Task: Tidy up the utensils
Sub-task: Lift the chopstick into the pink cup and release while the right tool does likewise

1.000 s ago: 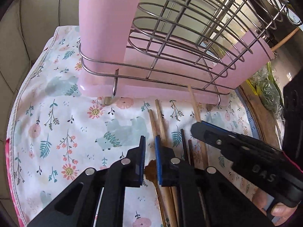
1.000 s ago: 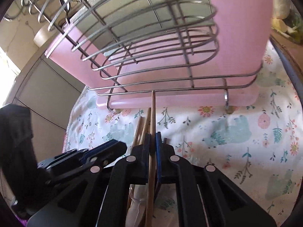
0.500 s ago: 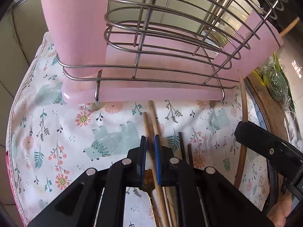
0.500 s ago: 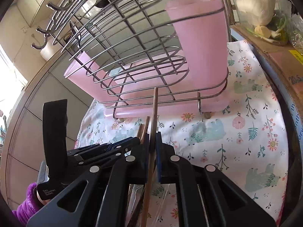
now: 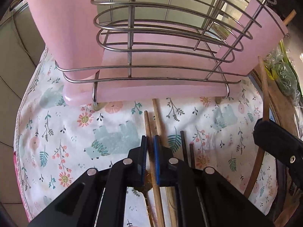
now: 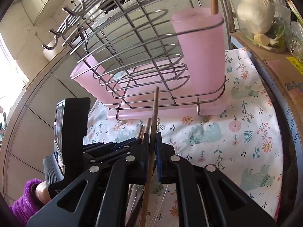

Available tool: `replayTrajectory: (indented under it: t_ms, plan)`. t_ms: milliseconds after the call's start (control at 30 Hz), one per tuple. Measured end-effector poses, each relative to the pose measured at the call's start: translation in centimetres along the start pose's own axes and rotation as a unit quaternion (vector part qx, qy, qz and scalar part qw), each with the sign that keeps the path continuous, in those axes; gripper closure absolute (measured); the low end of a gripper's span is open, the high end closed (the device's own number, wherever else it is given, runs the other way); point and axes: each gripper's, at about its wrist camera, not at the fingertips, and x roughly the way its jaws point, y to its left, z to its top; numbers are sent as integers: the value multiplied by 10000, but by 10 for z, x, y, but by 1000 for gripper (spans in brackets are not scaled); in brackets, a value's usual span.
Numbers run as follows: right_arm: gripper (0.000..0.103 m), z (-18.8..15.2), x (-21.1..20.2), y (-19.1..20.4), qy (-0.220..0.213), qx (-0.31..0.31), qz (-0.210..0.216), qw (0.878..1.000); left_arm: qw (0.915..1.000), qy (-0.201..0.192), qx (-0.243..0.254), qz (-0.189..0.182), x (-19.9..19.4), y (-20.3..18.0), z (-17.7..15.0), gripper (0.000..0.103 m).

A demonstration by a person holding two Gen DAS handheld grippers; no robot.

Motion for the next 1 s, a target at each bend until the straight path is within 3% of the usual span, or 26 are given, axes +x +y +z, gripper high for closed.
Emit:
replayTrajectory:
  t_ms: [433, 667, 1000]
  plan:
    - [96, -8, -33, 12, -305, -39, -145, 9994, 9921, -1246, -56, 153, -84, -2, -23, 98]
    - [96, -11, -36, 24, -327, -158, -172, 9992, 9848, -1707, -91, 293, -127, 9, -38, 98]
    - [96, -14, -43, 32, -385, -231, -210, 9988, 9743, -2179, -247, 523, -151, 20, -52, 98]
